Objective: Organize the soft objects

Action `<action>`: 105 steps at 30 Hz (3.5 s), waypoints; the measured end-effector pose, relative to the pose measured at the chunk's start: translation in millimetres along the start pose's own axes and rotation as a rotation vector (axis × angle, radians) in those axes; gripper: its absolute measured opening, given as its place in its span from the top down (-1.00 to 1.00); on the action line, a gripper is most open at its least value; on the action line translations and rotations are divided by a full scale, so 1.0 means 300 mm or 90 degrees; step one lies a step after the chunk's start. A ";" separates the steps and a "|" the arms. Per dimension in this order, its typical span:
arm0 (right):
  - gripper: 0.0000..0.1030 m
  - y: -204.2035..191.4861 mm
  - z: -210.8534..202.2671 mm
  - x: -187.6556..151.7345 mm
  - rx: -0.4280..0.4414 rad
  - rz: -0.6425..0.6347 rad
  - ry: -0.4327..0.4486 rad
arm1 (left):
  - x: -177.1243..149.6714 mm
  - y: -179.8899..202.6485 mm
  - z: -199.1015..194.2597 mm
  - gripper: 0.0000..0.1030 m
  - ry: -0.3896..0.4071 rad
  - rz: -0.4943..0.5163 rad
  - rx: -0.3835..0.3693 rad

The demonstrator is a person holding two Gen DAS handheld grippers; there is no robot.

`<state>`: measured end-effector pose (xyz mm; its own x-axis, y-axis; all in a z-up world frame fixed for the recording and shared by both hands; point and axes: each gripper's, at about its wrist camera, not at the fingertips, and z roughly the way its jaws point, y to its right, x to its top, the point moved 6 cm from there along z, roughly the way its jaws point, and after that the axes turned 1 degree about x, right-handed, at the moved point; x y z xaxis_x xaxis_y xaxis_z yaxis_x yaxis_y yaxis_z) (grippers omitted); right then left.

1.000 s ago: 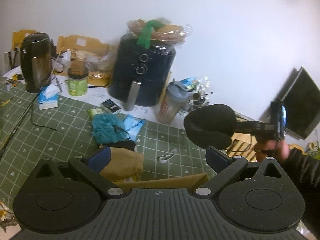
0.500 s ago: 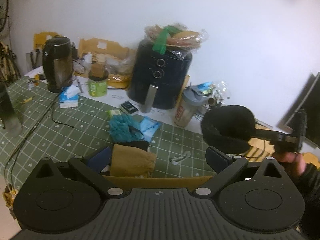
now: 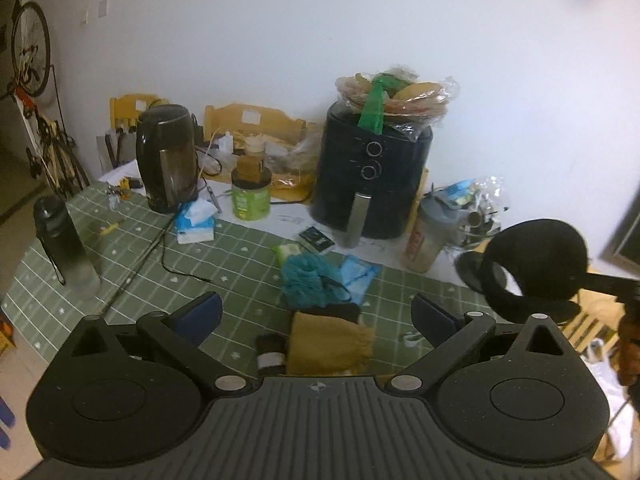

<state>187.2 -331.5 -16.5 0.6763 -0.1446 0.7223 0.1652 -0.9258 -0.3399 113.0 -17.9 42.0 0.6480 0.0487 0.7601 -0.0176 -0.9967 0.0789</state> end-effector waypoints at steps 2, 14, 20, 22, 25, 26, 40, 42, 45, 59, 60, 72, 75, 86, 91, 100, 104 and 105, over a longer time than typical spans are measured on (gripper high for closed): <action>0.76 0.000 -0.010 -0.008 -0.001 0.009 0.003 | 0.005 -0.007 0.020 -1.00 0.000 0.006 0.001; 0.76 0.037 -0.014 -0.109 -0.040 0.100 -0.017 | 0.009 -0.038 0.222 -1.00 -0.028 0.065 -0.045; 0.76 0.044 -0.011 -0.164 -0.068 0.140 -0.030 | -0.007 -0.045 0.339 -1.00 -0.056 0.104 -0.075; 0.76 0.046 -0.008 -0.175 -0.082 0.150 -0.039 | -0.013 -0.044 0.379 -1.00 -0.062 0.116 -0.091; 0.76 0.045 -0.013 -0.194 -0.092 0.162 -0.045 | -0.025 -0.042 0.441 -1.00 -0.084 0.135 -0.112; 0.76 0.043 -0.014 -0.199 -0.093 0.165 -0.047 | -0.029 -0.041 0.462 -1.00 -0.091 0.141 -0.122; 0.76 0.010 -0.052 -0.258 -0.128 0.202 -0.048 | -0.161 -0.083 0.807 -0.60 -0.260 0.178 -0.241; 0.76 0.002 -0.058 -0.273 -0.133 0.206 -0.049 | -0.168 -0.087 0.832 -0.41 -0.264 0.171 -0.247; 0.76 -0.011 -0.069 -0.288 -0.141 0.212 -0.048 | -0.166 -0.087 0.852 0.44 -0.278 0.158 -0.252; 0.76 -0.016 -0.106 -0.272 -0.142 0.208 -0.029 | -0.090 -0.030 0.717 0.88 -0.208 0.173 -0.282; 0.76 -0.014 -0.107 -0.267 -0.139 0.207 -0.026 | -0.083 -0.025 0.702 0.88 -0.199 0.172 -0.283; 0.76 -0.023 -0.115 -0.215 -0.082 0.185 -0.008 | 0.019 0.018 0.463 0.89 -0.077 0.164 -0.275; 0.76 -0.033 -0.115 -0.206 -0.065 0.178 -0.007 | 0.044 0.023 0.393 0.89 -0.045 0.151 -0.275; 0.76 -0.093 -0.113 -0.192 -0.002 0.150 -0.012 | 0.037 0.061 0.176 0.89 0.010 0.126 -0.272; 0.76 -0.119 -0.118 -0.210 0.020 0.140 -0.019 | -0.012 0.074 0.106 0.89 0.007 0.123 -0.269; 0.76 -0.158 -0.125 -0.230 0.051 0.120 -0.031 | -0.144 0.070 0.044 0.89 -0.048 0.091 -0.256; 0.76 -0.179 -0.121 -0.248 0.064 0.113 -0.042 | -0.225 0.063 0.067 0.87 -0.094 0.068 -0.250; 0.76 -0.184 -0.120 -0.255 0.065 0.110 -0.045 | -0.245 0.063 0.077 0.84 -0.106 0.068 -0.245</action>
<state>100.4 -282.0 -31.3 0.7492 -0.2702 0.6047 0.1114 -0.8486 -0.5172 82.7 -41.8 -27.3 0.7410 -0.0958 0.6646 -0.3529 -0.8976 0.2642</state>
